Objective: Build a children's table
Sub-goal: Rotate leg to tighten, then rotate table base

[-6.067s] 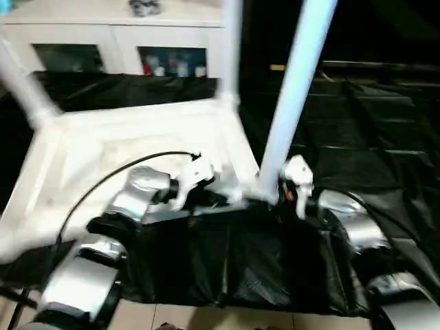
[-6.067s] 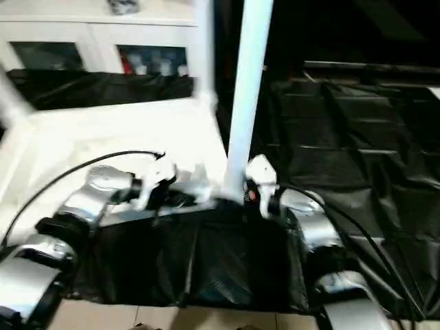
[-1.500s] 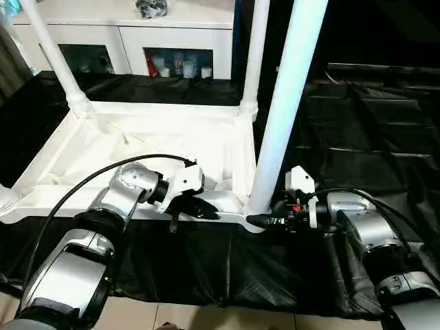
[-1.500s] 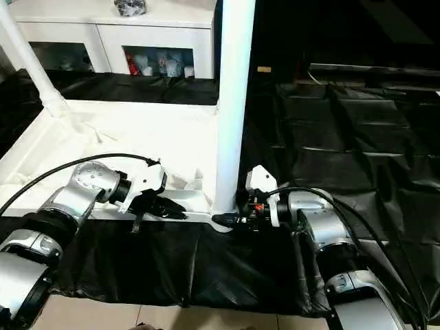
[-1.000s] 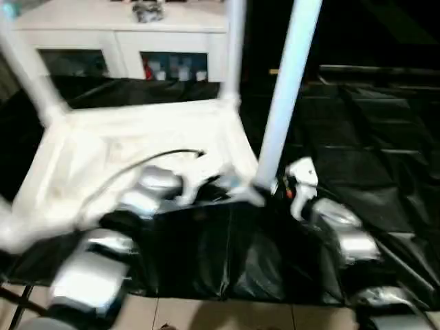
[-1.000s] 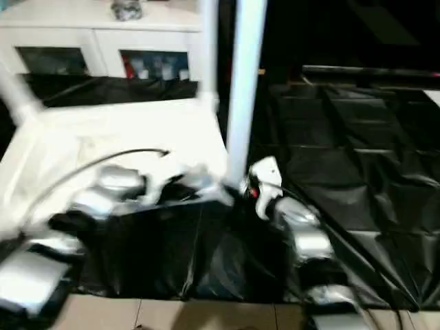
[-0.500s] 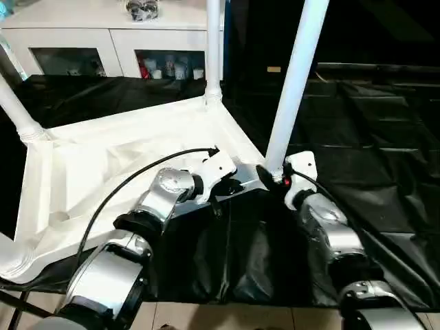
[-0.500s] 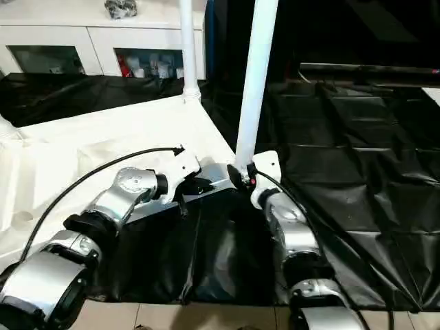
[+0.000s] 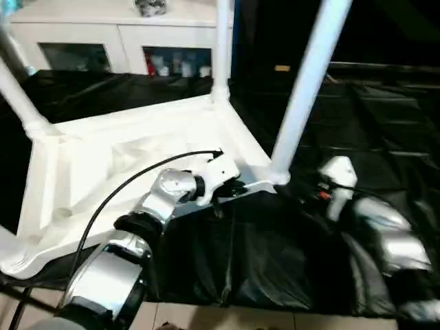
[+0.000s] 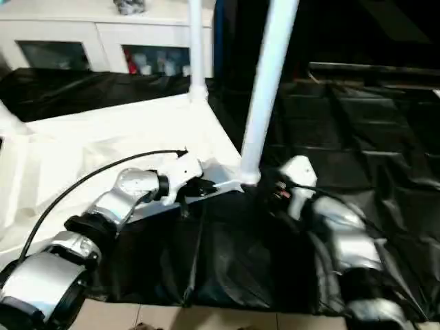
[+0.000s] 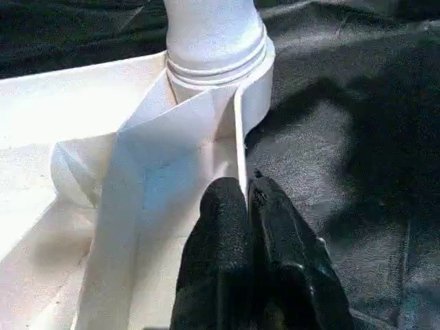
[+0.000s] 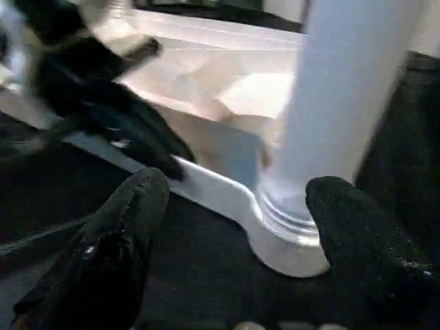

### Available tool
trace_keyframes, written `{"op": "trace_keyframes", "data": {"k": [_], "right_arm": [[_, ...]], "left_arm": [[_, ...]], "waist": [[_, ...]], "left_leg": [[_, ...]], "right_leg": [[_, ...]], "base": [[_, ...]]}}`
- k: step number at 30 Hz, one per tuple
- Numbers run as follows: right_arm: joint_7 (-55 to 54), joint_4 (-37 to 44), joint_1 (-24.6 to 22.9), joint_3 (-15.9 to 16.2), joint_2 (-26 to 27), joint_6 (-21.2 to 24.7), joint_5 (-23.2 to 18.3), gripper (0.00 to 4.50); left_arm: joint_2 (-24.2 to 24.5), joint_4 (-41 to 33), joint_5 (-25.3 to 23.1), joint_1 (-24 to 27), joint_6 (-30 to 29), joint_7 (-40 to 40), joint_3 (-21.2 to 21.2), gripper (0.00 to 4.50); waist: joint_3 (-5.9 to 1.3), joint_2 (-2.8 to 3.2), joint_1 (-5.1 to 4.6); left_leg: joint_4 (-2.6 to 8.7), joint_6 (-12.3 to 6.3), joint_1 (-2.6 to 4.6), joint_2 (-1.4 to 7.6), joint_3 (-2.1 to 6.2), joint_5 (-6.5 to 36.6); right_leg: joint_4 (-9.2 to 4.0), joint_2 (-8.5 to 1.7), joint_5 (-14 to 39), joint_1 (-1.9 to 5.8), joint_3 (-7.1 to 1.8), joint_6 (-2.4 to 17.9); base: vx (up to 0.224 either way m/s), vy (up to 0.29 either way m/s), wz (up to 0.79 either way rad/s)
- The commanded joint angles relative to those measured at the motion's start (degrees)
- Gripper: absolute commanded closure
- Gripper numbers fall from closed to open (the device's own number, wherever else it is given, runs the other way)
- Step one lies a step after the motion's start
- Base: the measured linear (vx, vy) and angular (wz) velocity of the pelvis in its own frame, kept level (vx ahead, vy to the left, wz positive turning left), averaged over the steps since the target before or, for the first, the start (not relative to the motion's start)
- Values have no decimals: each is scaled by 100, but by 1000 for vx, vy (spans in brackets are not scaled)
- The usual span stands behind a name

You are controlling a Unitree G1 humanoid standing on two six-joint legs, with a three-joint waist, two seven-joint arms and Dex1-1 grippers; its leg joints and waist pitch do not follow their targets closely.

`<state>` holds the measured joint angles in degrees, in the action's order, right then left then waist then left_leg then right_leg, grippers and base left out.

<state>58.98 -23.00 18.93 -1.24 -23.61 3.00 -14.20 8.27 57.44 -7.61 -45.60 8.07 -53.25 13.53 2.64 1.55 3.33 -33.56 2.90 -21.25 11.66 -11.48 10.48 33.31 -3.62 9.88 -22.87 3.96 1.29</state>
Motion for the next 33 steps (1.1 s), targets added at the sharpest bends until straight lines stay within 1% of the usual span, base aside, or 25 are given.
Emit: {"op": "trace_keyframes", "data": {"k": [1, 5, 6, 8, 10, 11, 12, 13, 15, 16, 18, 19, 20, 21, 22, 23, 24, 25, 26, 27, 28, 29, 31, 32, 33], "right_arm": [[184, 313, -35, 131, -77, 181, -144, 70], [177, 541, -21, 260, -59, 321, -182, 70], [135, 534, 25, 273, -2, 349, -183, 70], [21, 488, 119, 289, 117, 387, -144, 70], [-30, 451, 169, 300, 187, 407, -122, 70], [-77, 438, 203, 322, 267, 448, -100, 70], [-46, 448, 198, 345, 304, 485, -123, 70], [-25, 476, 185, 378, 336, 509, -130, 70], [-21, 573, 162, 474, 407, 604, -168, 70], [-24, 591, 160, 491, 419, 619, -174, 70], [-133, 614, 213, 606, 584, 681, -172, 70], [-133, 614, 213, 606, 584, 681, -172, 70], [-238, 502, 297, 633, 701, 662, -123, 70], [-628, 102, 551, 678, 972, 524, 117, 70], [-663, 60, 579, 682, 1003, 511, 136, 70], [-816, -168, 734, 700, 1182, 453, 202, 70], [-1062, -476, 947, 719, 1415, 385, 281, 70], [-1325, -835, 1179, 708, 1629, 276, 353, 70], [-1325, -835, 1179, 708, 1629, 276, 353, 70], [-1844, -1392, 1540, 672, 1913, 99, 500, 70], [-1844, -1392, 1540, 672, 1913, 99, 500, 70], [-2131, -1765, 1786, 618, 2085, 0, 526, 70], [-2610, -2198, 2071, 559, 2262, -155, 589, 70], [-2881, -2446, 2237, 503, 2368, -221, 591, 70], [-3118, -2651, 2369, 438, 2448, -279, 599, 70]], "left_arm": [[41, -301, 272, 46, -280, -368, -140, 395], [308, -891, 526, 186, -819, -880, -196, 351], [455, -1095, 571, 258, -1029, -1072, -182, 344], [754, -1471, 606, 418, -1271, -1424, -107, 338], [911, -1654, 610, 505, -1331, -1552, -78, 312], [1072, -1836, 605, 595, -1413, -1586, -101, 303], [1150, -1908, 615, 631, -1530, -1562, -153, 300], [1230, -1988, 627, 673, -1617, -1556, -197, 296], [1436, -2290, 653, 835, -1822, -1580, -281, 270], [1477, -2380, 670, 876, -1888, -1601, -287, 261], [1873, -3142, 820, 1269, -2358, -1860, -335, 255], [1873, -3142, 820, 1269, -2358, -1860, -335, 245], [2016, -3411, 906, 1427, -2557, -1942, -376, 231], [2221, -3757, 1037, 1681, -2864, -2059, -447, 231], [2240, -3786, 1044, 1705, -2891, -2068, -450, 214], [2336, -3890, 1042, 1818, -2997, -2106, -447, 214], [2459, -4025, 1018, 1959, -3120, -2122, -423, 209], [2525, -4101, 1013, 2049, -3185, -2128, -421, 198], [2525, -4101, 1013, 2049, -3185, -2128, -421, 186], [2619, -4276, 991, 2171, -3313, -2073, -413, 173], [2619, -4276, 991, 2171, -3313, -2073, -413, 173], [2674, -4378, 942, 2240, -3374, -2010, -396, 165], [2751, -4504, 870, 2338, -3433, -1917, -364, 139], [2777, -4548, 855, 2391, -3454, -1894, -357, 139], [2804, -4640, 871, 2447, -3525, -1862, -356, 130]], "waist": [[-345, -118, 31], [-370, -99, 23], [-383, -138, 26], [-375, -103, 18], [-372, -83, 9], [-361, -86, -6], [-352, -168, 5], [-345, -110, 19], [-341, -91, 21], [-341, -104, 8], [-336, -88, 1], [-331, -89, -11], [-332, -93, -21], [-322, -77, -30], [-305, -85, -72], [-295, -88, -75], [-283, -72, -99], [-277, -103, -102], [-284, -85, -125], [-262, -85, -141], [-280, -113, -152], [-275, -86, -173], [-295, -91, -155], [-301, -113, -170], [-307, -92, -169]], "left_leg": [[342, -618, 68, 194, 93, 1044], [345, -608, 61, 219, 106, 855], [341, -633, 44, 223, 108, 708], [336, -660, 46, 216, 99, 676], [335, -591, 74, 228, 93, 712], [345, -582, 61, 221, 91, 725], [356, -534, 56, 223, 93, 780], [359, -455, 88, 235, 90, 858], [375, -345, 117, 249, 97, 909], [386, -314, 109, 258, 105, 894], [402, -260, 117, 267, 106, 908], [399, -226, 123, 249, 96, 937], [395, -183, 126, 245, 89, 936], [402, -141, 122, 240, 98, 950], [422, -111, 100, 229, 99, 1009], [420, -75, 112, 215, 93, 1074], [420, -8, 139, 220, 96, 1216], [425, 39, 129, 211, 112, 1269], [420, 73, 140, 220, 113, 1338], [439, 117, 142, 204, 118, 1417], [433, 158, 151, 222, 121, 1393], [433, 203, 155, 209, 121, 1356], [433, 198, 162, 221, 115, 1201], [432, 196, 160, 210, 108, 1145], [430, 194, 164, 202, 104, 1070]], "right_leg": [[-435, -452, 1677, 277, -228, 1053], [-367, -459, 1218, 275, -238, 1231], [-303, -466, 928, 293, -242, 1317], [-306, -459, 893, 273, -240, 1328], [-308, -457, 934, 254, -249, 1333], [-315, -449, 971, 256, -249, 1321], [-300, -461, 1131, 259, -250, 1282], [-328, -470, 1283, 232, -260, 1246], [-320, -455, 1229, 219, -267, 1250], [-297, -452, 1128, 232, -270, 1273], [-275, -459, 985, 226, -281, 1329], [-275, -447, 1006, 222, -286, 1328], [-266, -452, 999, 223, -293, 1348], [-265, -468, 1093, 205, -298, 1362], [-272, -453, 1193, 204, -296, 1360], [-300, -434, 1327, 201, -294, 1314], [-315, -456, 1503, 172, -314, 1309], [-318, -463, 1701, 185, -321, 1237], [-314, -479, 1754, 161, -331, 1243], [-342, -447, 1886, 170, -322, 1170], [-321, -468, 1844, 163, -331, 1183], [-312, -452, 1765, 156, -338, 1210], [-268, -445, 1482, 159, -342, 1223], [-251, -427, 1377, 162, -338, 1244], [-233, -415, 1192, 173, -335, 1272]], "base": [[0, 0, 0], [0, 0, 0], [0, 0, 0], [0, 0, 0], [0, 0, 0], [0, 0, 0], [0, 0, 0], [0, 0, 0], [0, 0, 0], [0, 0, 0], [0, 0, 0], [0, 0, 0], [0, 0, 0], [0, 0, 0], [0, 0, 0], [0, 0, 0], [0, 0, 0], [0, 0, 0], [0, 0, 0], [0, 0, 0], [0, 0, 0], [0, 0, 0], [0, 0, 0], [0, 0, 0], [0, 0, 0]]}}
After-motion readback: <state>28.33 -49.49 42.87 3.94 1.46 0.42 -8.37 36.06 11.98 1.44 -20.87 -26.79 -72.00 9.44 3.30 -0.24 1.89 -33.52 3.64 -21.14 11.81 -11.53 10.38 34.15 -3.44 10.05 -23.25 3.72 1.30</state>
